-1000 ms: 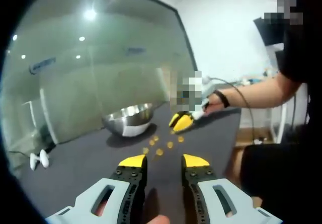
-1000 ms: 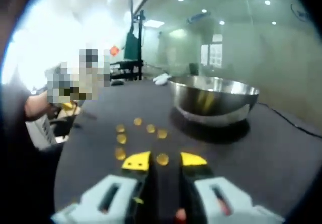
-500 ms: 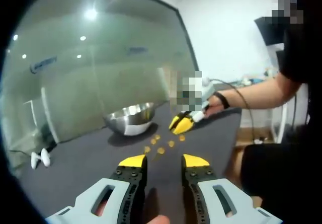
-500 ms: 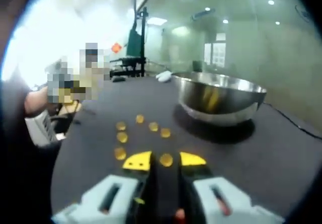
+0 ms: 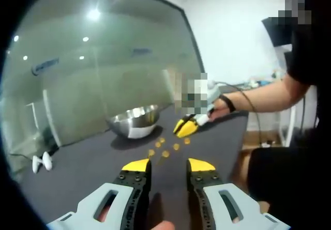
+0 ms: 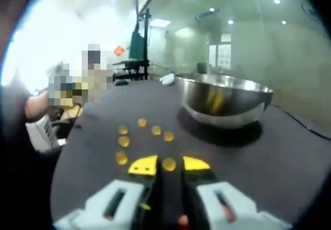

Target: Pick up the QQ candy scattered on the table and place it into the stainless steel bowl on the table

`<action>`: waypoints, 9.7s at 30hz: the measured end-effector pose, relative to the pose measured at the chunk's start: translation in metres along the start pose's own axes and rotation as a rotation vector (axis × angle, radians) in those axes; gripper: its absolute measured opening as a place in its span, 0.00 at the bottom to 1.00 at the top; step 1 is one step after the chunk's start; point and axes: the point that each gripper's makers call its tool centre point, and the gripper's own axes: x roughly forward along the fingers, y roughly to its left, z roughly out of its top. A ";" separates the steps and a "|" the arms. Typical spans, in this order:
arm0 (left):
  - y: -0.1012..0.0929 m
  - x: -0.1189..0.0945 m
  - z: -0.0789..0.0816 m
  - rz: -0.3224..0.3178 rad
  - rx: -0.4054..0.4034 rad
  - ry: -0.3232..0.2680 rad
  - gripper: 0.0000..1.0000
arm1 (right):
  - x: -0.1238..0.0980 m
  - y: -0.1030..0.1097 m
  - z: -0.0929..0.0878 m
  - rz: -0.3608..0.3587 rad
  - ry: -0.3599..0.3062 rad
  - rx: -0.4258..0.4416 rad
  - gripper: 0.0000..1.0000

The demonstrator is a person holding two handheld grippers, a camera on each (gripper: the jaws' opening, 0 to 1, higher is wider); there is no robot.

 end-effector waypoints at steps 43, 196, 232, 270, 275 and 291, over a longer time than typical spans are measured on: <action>0.000 0.000 0.006 -0.005 0.015 -0.003 0.28 | -0.009 0.005 0.014 -0.011 -0.034 -0.053 0.09; -0.018 -0.008 0.010 -0.028 0.025 -0.023 0.28 | -0.021 0.055 0.021 0.034 -0.133 -0.034 0.20; 0.007 -0.028 -0.005 0.037 -0.003 -0.004 0.28 | -0.001 0.059 0.003 0.021 -0.031 -0.034 0.10; 0.020 -0.028 0.001 0.051 -0.004 -0.020 0.28 | -0.010 -0.063 0.161 -0.172 -0.264 -0.096 0.10; 0.023 -0.029 0.001 0.057 -0.007 -0.022 0.28 | 0.009 -0.108 0.173 -0.261 -0.257 -0.042 0.10; 0.029 -0.033 -0.007 0.068 -0.018 -0.009 0.28 | 0.029 -0.117 0.160 -0.277 -0.235 0.030 0.19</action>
